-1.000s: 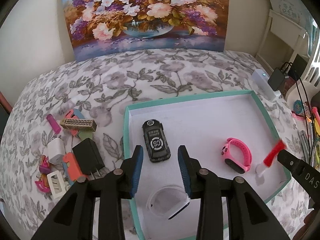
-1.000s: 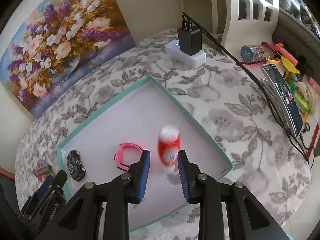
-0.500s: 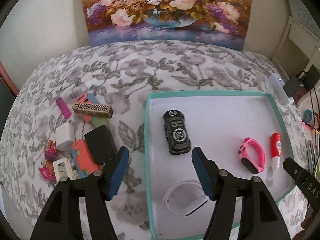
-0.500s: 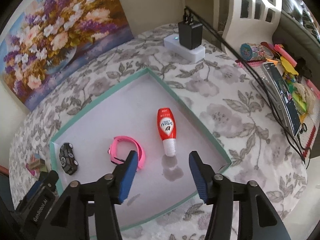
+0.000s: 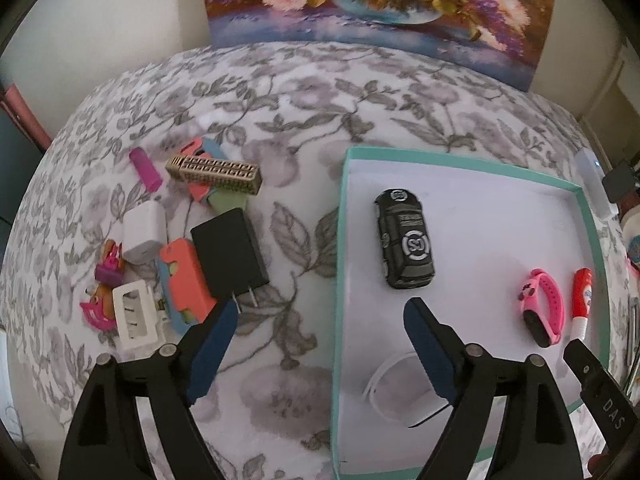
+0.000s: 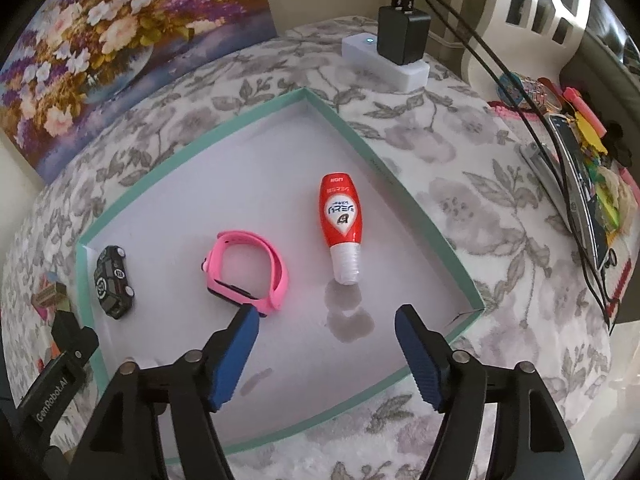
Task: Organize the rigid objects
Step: 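Move both tools back over the remaining pile of items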
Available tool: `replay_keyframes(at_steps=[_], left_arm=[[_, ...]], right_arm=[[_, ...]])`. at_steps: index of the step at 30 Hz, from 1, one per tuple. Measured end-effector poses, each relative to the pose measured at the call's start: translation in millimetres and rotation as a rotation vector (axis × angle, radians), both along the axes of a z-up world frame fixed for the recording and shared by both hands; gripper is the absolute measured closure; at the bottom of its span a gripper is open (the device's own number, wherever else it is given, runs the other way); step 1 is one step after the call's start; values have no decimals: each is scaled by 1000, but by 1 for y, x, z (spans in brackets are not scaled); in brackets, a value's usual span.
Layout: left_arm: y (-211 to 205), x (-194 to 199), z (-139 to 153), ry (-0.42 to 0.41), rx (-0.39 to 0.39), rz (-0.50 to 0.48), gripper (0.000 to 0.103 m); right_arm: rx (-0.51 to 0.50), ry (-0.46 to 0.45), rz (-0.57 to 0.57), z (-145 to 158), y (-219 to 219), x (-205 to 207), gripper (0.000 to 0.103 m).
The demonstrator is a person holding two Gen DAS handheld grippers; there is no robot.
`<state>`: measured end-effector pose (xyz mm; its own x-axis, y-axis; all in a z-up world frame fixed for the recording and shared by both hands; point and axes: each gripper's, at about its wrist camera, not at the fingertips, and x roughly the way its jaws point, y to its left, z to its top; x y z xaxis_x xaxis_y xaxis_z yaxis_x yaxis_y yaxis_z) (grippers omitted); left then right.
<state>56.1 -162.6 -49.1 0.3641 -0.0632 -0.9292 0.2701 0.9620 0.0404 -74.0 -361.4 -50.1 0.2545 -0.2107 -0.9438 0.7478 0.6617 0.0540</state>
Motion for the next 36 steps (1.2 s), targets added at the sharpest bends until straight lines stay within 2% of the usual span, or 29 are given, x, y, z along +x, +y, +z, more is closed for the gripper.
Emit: replay_keyframes(at_steps=[2,7,11,12,13,14,22,28,30,36], left_arm=[[2,1,-2,6,8,10,16],[9,3,-6,23,42,40,16],[16,7,-6,31,40,70,16],[18,8,-6,31,38,77,16],[21,9,-5,32,36,86,16],[22,9,-5,35,33,92,16],[39,16,-2,52,6,152,16],[52,19,8,27,-5,177,16],[57,20,14,13,-12,187,4],[78,25,37,-61,-42,229,3]], right_arm=[[-2,3,9,-1,2,1,27],[-10,6,32,-2,6,5,17],[-30,-2,42,0,8,6,16],[-35,-10,50,1,9,7,14],[-39,-15,54,2,10,7,4],[-46,-22,60,4,11,8,0],[-76,-52,100,8,20,14,0],[-96,-58,94,12,21,13,0],[-102,-58,100,15,24,13,0],[-148,-114,142,37,43,15,0]])
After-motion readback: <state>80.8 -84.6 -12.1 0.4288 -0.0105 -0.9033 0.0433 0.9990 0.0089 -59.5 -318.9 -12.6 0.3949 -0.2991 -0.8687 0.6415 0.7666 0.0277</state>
